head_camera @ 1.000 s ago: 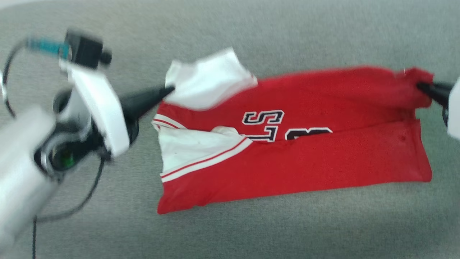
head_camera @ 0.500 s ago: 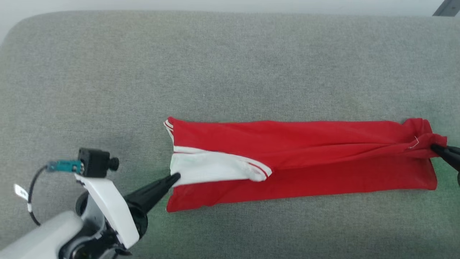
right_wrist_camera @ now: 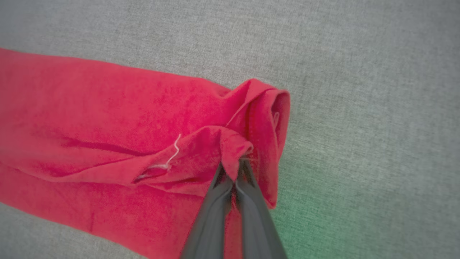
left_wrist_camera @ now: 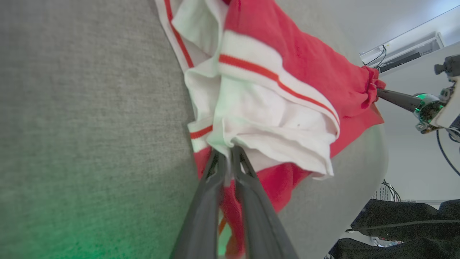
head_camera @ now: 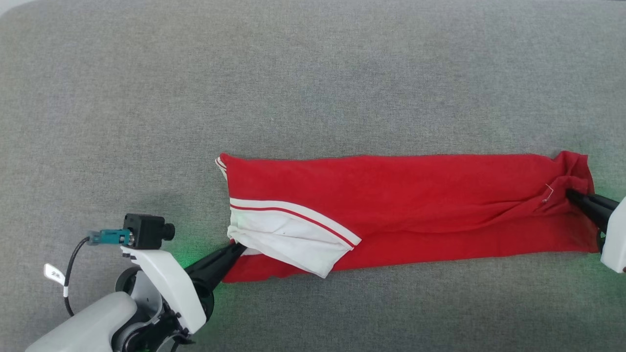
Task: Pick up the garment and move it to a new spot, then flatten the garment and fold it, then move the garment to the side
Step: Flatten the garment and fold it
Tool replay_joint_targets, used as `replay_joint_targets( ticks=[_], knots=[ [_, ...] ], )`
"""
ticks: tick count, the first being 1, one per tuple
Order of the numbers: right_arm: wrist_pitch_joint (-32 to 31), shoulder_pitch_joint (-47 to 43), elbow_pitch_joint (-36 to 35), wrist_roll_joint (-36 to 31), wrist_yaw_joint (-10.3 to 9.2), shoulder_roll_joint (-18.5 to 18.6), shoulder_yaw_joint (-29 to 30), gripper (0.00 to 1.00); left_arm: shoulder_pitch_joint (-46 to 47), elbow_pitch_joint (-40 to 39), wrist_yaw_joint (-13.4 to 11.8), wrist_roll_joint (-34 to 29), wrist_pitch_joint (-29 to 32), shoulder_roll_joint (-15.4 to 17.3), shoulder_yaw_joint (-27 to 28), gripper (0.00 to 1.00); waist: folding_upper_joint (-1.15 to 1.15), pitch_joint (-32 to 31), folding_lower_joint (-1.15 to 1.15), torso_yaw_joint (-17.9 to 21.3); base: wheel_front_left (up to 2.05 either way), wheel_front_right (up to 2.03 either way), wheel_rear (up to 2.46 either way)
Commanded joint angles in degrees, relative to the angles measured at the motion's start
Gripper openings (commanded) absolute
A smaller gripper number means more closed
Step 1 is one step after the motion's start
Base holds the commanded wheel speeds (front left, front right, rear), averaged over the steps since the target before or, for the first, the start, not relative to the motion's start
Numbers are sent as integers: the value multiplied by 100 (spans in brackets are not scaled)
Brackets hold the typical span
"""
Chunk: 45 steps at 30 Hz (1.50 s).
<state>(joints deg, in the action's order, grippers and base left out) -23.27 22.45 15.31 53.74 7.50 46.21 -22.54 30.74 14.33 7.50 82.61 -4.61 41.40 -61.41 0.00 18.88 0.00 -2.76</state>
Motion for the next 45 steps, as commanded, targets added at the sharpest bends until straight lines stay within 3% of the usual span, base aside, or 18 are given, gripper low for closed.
replay_joint_targets(
  ticks=[1,2,3,4,15,22,26,34,35,45],
  knots=[
    [39,-87,-44,-62,-2,-39,74,33,78,86,-12,-64,-78,-34,11,47,0,-8,0,-4,0,0,0],
    [42,-109,-86,-70,-3,-46,120,49,80,133,-15,-85,-120,-43,23,69,0,-13,0,-7,0,0,0],
    [27,-139,-135,-55,-3,-49,162,95,80,168,-15,-118,-167,-54,25,86,0,-21,0,-10,0,0,0],
    [1,-183,-178,-25,-2,-32,206,100,83,191,-15,-141,-238,-72,41,99,0,-30,0,-18,0,0,0],
    [-357,-679,-422,331,-3,220,1003,100,-257,202,-180,-382,-945,-201,344,100,0,-163,0,-237,0,0,0],
    [-803,-912,-84,378,-2,-18,1362,100,-642,314,-304,-875,-1062,-718,1215,100,0,-205,0,-550,0,0,0],
    [-1030,-973,168,354,-2,-206,1466,100,-985,450,-340,-1590,-1064,-1142,1990,100,0,-237,0,-723,0,0,0],
    [-1237,-1092,617,199,-2,-545,1724,100,-1696,295,-494,-3673,-1066,-1909,3639,100,0,-308,0,-902,0,0,0],
    [-1237,-1092,617,199,-2,-545,1724,100,-1696,295,-494,-3673,-1066,-1909,3639,100,0,-308,0,-902,0,0,0],
    [-1426,-983,824,-52,-2,-961,1811,100,-2325,-381,-342,-6335,-1066,-2666,4970,100,0,-339,0,-852,0,0,0]
  ],
)
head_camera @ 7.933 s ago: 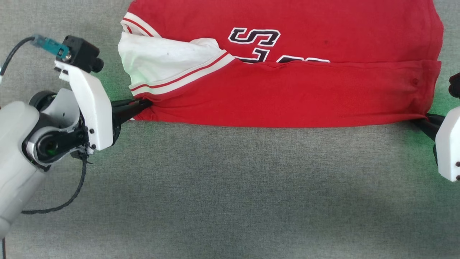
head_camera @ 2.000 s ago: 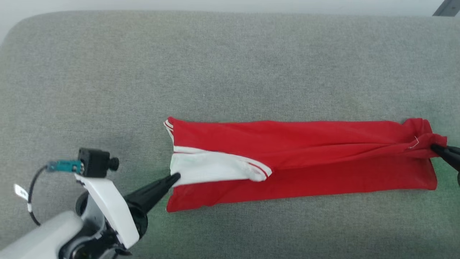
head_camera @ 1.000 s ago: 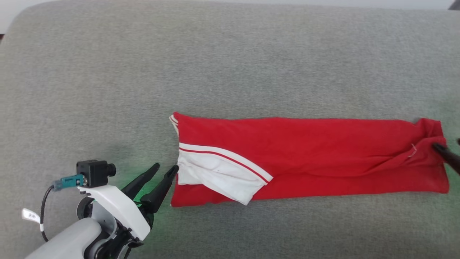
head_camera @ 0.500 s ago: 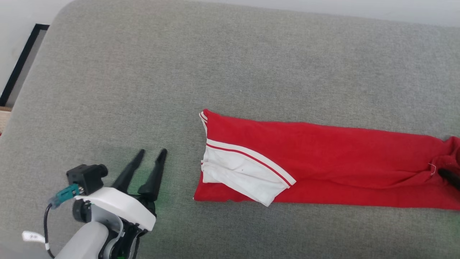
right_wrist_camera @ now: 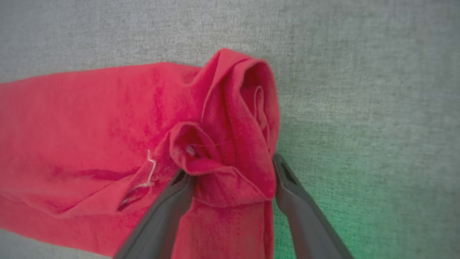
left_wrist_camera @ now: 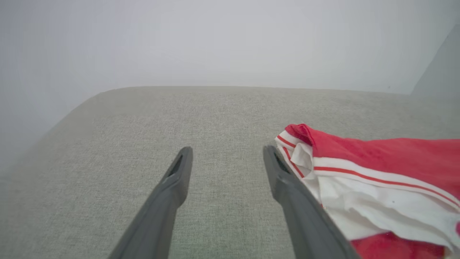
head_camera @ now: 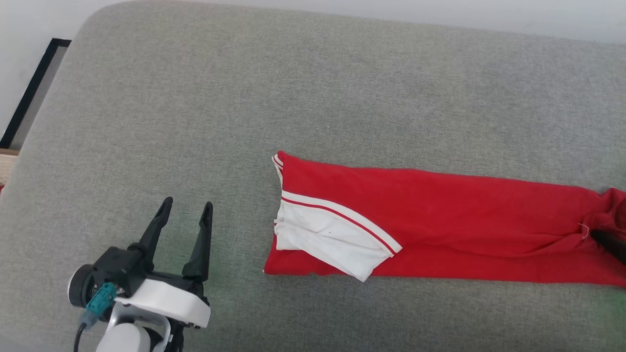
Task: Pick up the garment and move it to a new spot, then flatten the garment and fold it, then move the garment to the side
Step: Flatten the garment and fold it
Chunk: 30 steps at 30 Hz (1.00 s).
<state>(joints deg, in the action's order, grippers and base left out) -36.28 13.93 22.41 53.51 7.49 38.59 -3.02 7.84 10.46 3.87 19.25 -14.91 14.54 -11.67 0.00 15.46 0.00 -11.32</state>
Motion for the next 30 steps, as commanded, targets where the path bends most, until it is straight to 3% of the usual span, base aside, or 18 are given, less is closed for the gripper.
replay_joint_targets(
  ticks=[1,5,6,7,8,17,30],
  knots=[
    [-157,-111,144,-65,-1,-243,-152,100,-75,-66,55,-130,-37,-63,87,100,0,5,0,18,0,0,0],
    [-356,-22,300,-177,0,-483,-164,99,-219,-120,227,-457,-37,-340,426,100,0,11,0,55,0,0,0],
    [-408,2,324,-190,0,-537,-168,44,-228,-99,260,-493,-36,-389,483,100,0,14,0,57,0,0,0],
    [-449,32,352,-204,1,-576,-158,4,-217,-91,278,-573,-37,-410,533,100,0,18,0,59,0,0,0],
    [-474,63,380,-210,1,-609,-136,0,-211,-89,301,-623,-37,-449,571,100,0,22,0,62,0,0,0],
    [-510,287,295,-327,-4,-493,307,0,-283,-242,359,-854,-37,-594,808,100,0,31,0,199,0,0,0],
    [-434,404,218,-447,-14,128,1623,0,-156,-457,360,-681,-35,-358,562,100,0,212,0,822,0,0,0]
  ],
)
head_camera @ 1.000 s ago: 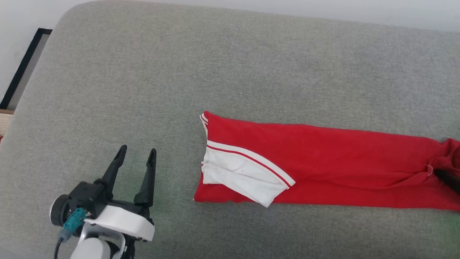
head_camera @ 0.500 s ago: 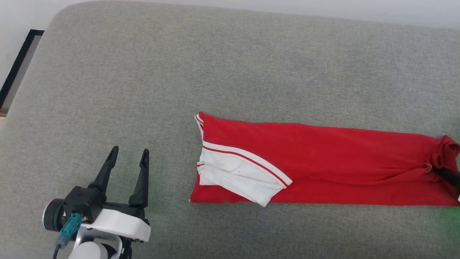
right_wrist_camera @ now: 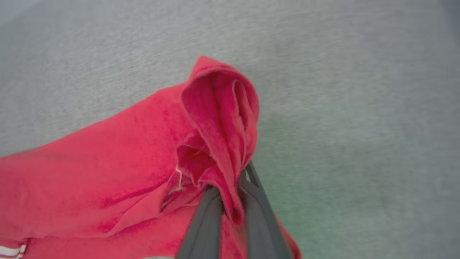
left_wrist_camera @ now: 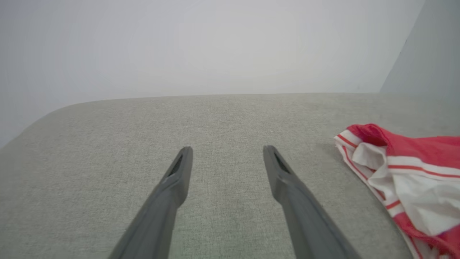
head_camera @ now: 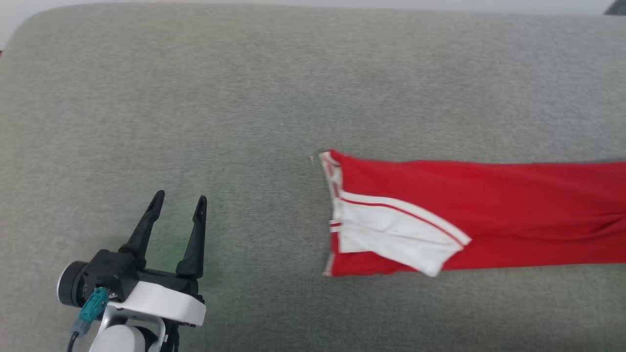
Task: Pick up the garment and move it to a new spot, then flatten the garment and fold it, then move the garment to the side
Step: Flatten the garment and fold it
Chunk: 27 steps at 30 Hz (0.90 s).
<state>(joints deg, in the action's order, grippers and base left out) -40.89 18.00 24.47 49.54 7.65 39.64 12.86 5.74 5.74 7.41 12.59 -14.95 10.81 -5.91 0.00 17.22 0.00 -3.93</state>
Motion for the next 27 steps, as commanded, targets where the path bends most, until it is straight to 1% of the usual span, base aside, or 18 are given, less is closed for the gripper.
replay_joint_targets(
  ticks=[1,8,11,14,19,22,27],
  knots=[
    [35,-15,43,-65,-31,61,150,0,91,21,6,-48,-31,40,-58,100,0,44,0,128,0,0,0],
    [73,-55,247,-164,-30,255,772,0,240,-19,6,-174,-31,87,-133,100,0,78,0,349,0,0,0],
    [56,-89,232,-185,-30,259,993,0,313,24,6,-170,-31,77,-166,100,0,72,0,408,0,0,0],
    [18,-118,131,-194,-29,244,1062,0,333,82,7,-178,-31,121,-190,100,0,53,0,443,0,0,0],
    [-127,-263,-326,-94,-18,100,810,0,303,123,7,-211,-31,95,-128,100,0,-27,0,421,0,0,0],
    [-325,-387,-855,71,-18,-80,542,0,235,134,7,-173,-31,85,-82,100,0,-93,0,364,0,0,0],
    [-606,-666,-1889,87,-18,-321,-91,0,139,107,7,-191,-31,33,-32,100,0,-200,0,190,0,0,0]
  ],
)
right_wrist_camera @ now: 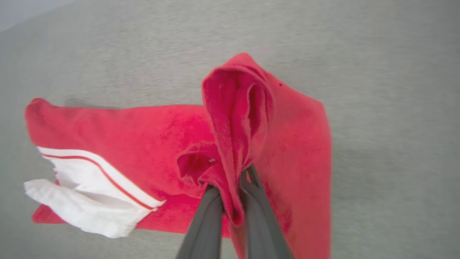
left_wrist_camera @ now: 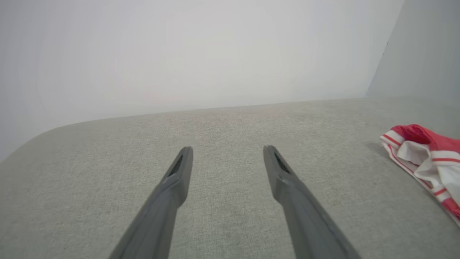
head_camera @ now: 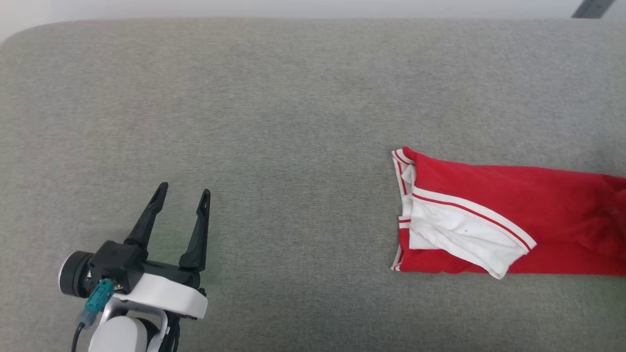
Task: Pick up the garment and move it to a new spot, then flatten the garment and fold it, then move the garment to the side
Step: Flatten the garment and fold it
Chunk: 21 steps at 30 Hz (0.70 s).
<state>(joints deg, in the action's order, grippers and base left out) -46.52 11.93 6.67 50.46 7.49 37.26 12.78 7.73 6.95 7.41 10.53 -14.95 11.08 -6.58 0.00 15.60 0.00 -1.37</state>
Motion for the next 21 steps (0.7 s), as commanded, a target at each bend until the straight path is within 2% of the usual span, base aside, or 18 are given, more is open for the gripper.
replay_joint_targets(
  ticks=[1,5,11,21],
  knots=[
    [-108,-88,-279,50,-1,-173,-229,0,-96,-9,7,8,-32,-10,42,100,0,-54,0,-104,0,0,0],
    [-272,-121,-787,8,-1,-412,-813,0,-133,42,7,56,-32,-34,43,100,0,-112,0,-285,0,0,0],
    [-392,55,-1075,-101,-1,-775,-1686,0,-206,83,7,35,-32,-92,0,100,0,-167,0,-587,0,0,0],
    [-99,513,-571,-416,-1,-975,-2557,0,-203,165,7,112,-32,-121,-47,100,0,-195,0,-934,0,0,0]
  ],
)
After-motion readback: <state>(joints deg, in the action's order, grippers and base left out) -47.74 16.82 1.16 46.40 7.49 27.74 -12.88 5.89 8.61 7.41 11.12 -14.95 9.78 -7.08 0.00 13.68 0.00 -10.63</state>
